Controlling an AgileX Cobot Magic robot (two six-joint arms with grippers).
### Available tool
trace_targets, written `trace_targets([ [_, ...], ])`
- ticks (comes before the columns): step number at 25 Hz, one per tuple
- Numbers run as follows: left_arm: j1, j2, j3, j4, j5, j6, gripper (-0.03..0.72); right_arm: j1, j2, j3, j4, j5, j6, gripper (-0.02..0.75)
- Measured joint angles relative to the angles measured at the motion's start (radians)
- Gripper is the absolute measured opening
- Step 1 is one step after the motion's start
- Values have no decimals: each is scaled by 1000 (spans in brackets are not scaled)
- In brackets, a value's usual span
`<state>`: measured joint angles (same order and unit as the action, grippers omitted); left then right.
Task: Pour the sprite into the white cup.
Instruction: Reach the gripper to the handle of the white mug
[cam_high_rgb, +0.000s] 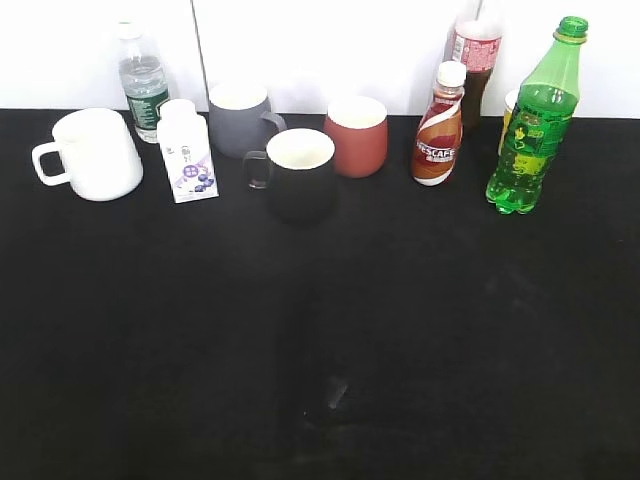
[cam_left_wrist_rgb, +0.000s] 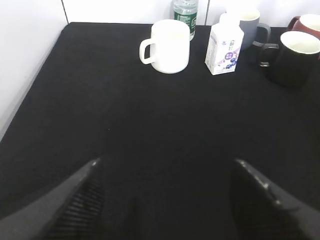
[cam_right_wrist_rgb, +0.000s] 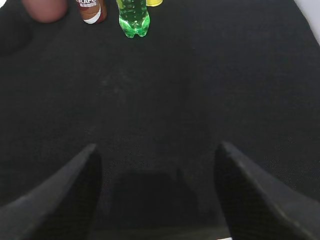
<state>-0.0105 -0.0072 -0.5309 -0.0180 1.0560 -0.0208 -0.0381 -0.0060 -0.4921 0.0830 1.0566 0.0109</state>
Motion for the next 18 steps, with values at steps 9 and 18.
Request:
trace_targets([
  [9,0,0,-9,-5,-17,0,587,0,0,0,0,0,0,525],
  [18,0,685,215,73,-1366,0,585,0,0,0,0,0,0,525],
])
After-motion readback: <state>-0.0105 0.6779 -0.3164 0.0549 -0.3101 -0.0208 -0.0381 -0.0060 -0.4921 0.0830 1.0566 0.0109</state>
